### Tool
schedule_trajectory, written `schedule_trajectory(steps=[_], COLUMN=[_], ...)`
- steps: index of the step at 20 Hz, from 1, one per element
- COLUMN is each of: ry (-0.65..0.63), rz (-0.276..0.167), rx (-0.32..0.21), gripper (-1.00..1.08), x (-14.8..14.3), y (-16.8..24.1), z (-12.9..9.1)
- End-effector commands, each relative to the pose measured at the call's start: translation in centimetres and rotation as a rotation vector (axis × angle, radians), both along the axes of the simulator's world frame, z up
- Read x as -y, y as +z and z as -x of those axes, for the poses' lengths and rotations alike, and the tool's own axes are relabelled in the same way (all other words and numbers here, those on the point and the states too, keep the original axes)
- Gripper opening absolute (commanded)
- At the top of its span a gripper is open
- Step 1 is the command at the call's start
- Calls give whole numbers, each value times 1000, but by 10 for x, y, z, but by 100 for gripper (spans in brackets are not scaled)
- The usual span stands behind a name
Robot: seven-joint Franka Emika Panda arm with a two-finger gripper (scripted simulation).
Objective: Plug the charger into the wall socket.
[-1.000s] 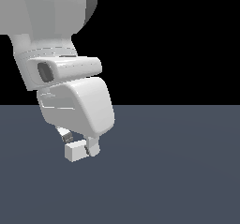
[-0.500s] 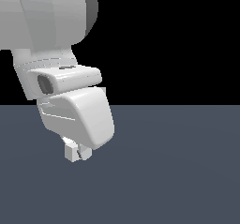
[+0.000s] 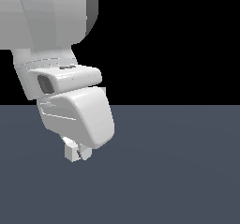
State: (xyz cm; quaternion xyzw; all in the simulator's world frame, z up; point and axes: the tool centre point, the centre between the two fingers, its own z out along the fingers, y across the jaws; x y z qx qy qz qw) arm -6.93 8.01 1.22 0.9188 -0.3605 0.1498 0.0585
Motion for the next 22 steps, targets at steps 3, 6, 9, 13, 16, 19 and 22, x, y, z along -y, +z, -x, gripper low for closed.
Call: schedule_trajectory(steps=[3,6,9,13,16,19,22], ry=[24,57,104,183,254,330,401], rz=[0,1,2,3,4,5,5], rx=[1,1,2,4,5,6,7], gripper=[-100,-100,-100,-100,-100,-100,-100], x=[1,1,2,3,4,4,3], y=[3,7,12,21,29,37,45], z=[-2,-4,-8,-14,-20,-26,-32])
